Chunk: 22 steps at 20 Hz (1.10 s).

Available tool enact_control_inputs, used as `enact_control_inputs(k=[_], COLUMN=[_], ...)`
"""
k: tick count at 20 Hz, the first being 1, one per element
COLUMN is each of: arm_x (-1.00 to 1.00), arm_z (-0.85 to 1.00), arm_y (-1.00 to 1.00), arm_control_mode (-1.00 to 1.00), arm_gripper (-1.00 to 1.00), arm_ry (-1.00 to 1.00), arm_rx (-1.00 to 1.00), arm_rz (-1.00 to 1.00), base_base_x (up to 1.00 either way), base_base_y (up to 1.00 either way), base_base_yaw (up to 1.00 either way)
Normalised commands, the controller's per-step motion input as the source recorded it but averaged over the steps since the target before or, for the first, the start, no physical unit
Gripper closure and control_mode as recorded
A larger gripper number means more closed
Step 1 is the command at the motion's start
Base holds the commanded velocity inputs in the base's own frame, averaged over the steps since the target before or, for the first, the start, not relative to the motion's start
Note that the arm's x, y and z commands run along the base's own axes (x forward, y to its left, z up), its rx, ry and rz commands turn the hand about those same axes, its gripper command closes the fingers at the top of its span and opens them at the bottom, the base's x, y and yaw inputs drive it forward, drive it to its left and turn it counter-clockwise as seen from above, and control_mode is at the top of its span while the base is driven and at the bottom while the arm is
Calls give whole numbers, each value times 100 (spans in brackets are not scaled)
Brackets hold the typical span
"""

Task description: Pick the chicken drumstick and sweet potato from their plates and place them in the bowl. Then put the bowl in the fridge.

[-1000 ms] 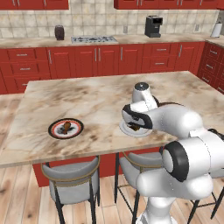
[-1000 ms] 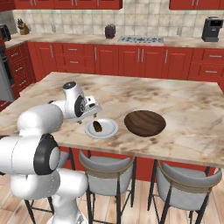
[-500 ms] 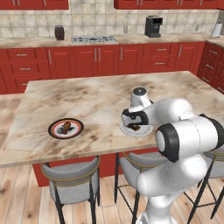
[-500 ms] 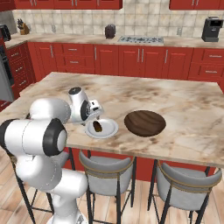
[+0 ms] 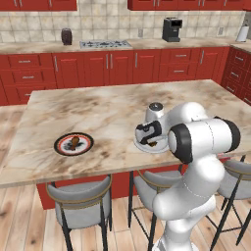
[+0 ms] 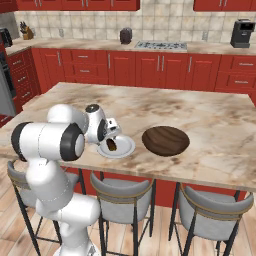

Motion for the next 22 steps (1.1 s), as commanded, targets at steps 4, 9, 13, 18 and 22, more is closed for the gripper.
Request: enact_control_inputs(k=[4,9,13,18,22], arm_x=[20,21,22,16,5], arm_z=[-28,-23,-23,-21,-18], arm_y=[-6,-7,-2,0,-2], arm_control_mode=[-100,-100,-100,-100,-100], arm_gripper=[-100,-100,-100,-100,100], arm_ry=[0,1,5,8,9], arm_rx=[4,0,0,0,0], arm_rz=[-4,-5,-3,-2,-2], base_base_x=[0,0,0,0,0], base_base_y=[0,0,0,0,0], base_base_yaw=[0,0,0,0,0])
